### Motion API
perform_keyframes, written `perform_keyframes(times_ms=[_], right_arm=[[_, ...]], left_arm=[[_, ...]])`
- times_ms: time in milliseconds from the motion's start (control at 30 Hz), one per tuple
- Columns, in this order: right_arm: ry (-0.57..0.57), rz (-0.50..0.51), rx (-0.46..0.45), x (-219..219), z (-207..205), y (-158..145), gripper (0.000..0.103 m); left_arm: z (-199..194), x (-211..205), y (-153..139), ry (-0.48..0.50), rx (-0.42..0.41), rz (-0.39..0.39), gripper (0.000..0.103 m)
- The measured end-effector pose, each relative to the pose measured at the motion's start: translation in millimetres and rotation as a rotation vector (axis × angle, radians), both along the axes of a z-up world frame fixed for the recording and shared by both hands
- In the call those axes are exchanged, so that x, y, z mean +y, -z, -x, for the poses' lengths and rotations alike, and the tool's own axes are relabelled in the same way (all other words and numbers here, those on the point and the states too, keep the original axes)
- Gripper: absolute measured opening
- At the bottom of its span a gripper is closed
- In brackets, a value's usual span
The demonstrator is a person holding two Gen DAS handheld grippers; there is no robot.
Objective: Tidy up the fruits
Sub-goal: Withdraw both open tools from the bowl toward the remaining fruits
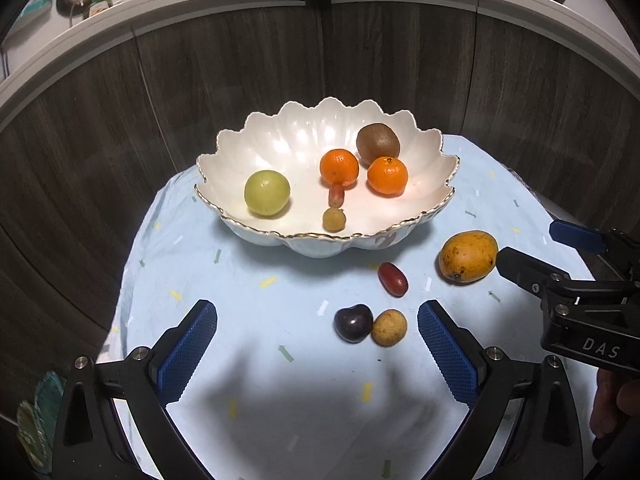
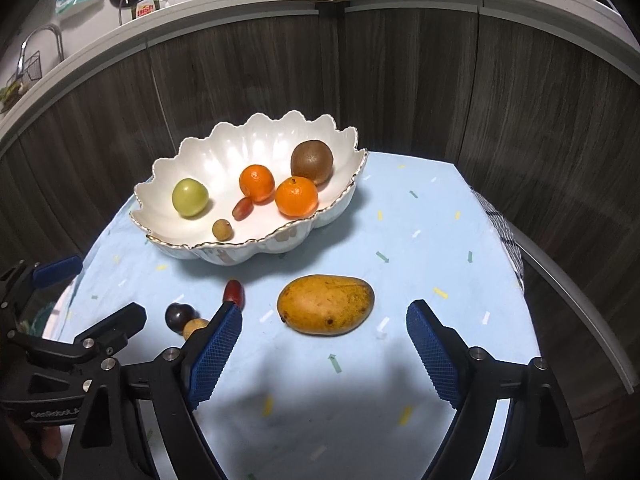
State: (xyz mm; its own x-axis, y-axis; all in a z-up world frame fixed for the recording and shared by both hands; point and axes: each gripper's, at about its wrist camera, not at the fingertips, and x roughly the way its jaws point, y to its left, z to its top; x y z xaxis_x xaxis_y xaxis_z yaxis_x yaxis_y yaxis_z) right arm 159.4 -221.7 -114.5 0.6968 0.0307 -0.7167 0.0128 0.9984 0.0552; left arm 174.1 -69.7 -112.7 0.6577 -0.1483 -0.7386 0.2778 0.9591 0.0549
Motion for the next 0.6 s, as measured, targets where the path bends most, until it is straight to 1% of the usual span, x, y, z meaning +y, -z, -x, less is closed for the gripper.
perform_keyframes(times_ms=[167,367,433,600], right_arm=[[-0.035,-0.002,-0.005,-6,-3,3,0.085],[-0.106,-0.004,0.015,-15,-12,10,0.085],[-0.139,0.006,0.02,-18,-16,13,0.085],[-0.205,0.022,0.023,-23,-24,20,0.085]], left_arm=[[9,-10,5,-0.036,-0.002,0.007,0.102],[14,-18,12,-0.148,0.007,0.002,0.102],[14,-22,17,-0.193,0.012,-0.012,0.102],[15,-33,29,-0.248,0.034,-0.031,0.102]])
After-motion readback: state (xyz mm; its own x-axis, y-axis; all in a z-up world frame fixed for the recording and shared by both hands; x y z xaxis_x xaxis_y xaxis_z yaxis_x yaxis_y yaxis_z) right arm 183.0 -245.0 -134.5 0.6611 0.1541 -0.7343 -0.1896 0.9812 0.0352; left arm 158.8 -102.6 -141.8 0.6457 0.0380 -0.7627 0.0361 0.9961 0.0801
